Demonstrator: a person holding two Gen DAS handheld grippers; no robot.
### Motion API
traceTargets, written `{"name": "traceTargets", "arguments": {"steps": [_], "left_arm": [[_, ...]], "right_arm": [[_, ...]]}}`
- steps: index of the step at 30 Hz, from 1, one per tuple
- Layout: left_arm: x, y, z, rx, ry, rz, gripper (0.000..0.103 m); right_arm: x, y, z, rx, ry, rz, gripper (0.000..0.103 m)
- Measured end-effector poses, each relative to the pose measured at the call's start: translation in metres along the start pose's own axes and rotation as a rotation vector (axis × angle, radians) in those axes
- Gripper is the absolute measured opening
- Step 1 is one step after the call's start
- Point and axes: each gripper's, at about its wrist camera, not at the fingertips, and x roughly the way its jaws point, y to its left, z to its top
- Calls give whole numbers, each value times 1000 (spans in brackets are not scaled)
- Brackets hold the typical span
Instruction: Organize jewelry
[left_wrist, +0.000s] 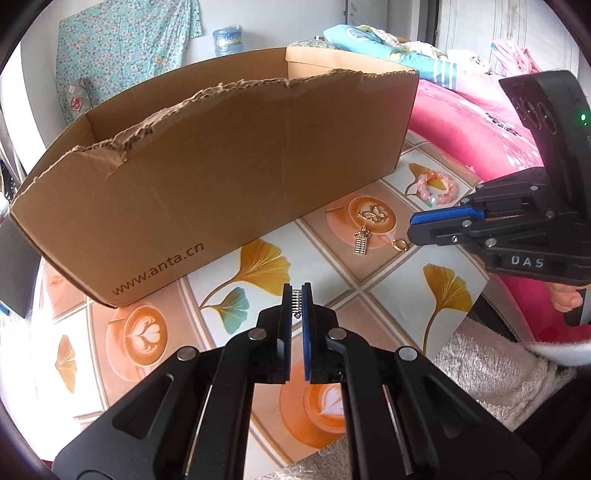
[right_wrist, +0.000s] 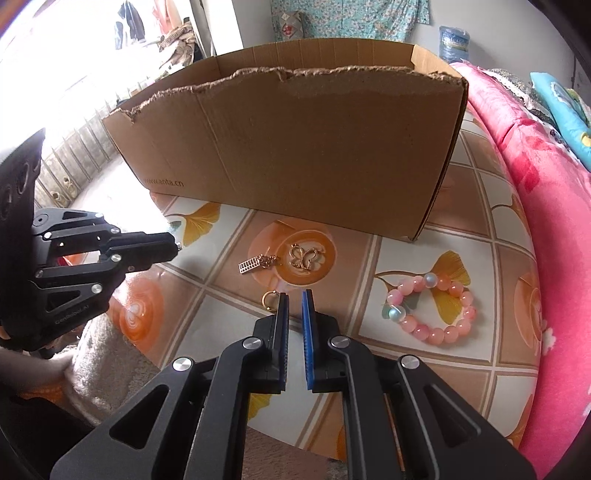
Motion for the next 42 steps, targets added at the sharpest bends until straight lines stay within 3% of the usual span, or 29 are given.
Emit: {"name": "traceTargets", "arguments": {"steps": [5, 13, 20, 22, 23, 24, 31, 35, 42], "left_arm": [[0, 5, -2, -22, 0, 8, 4], [-1, 8, -5, -31, -2, 8, 4], [-2, 12, -6, -44, -3, 7, 4], [-3, 13, -6, -41, -3, 8, 4], [-3, 14, -7, -40, -3, 8, 4], [-3, 14, -6, -40, -3, 8, 4], [-3, 14, -6, -39, -3, 9, 4], [-4, 14, -6, -37, -3, 9, 4], [-11, 16, -4, -39, -26, 1, 4]], "right_arm": [[4, 19, 2, -49, 7, 41, 8], [1, 13, 6, -37, 5, -7, 8], [9, 29, 7, -78, 18, 30, 8], [7, 28, 9, -87, 13, 22, 16], [6, 30, 9, -93, 5, 17, 28], [4, 30, 10, -106, -5, 11, 31], [13, 33, 17, -178, 2, 7, 31], [17, 31, 17, -190, 0, 45, 13], [15, 28, 15, -141, -13, 58, 12]]}}
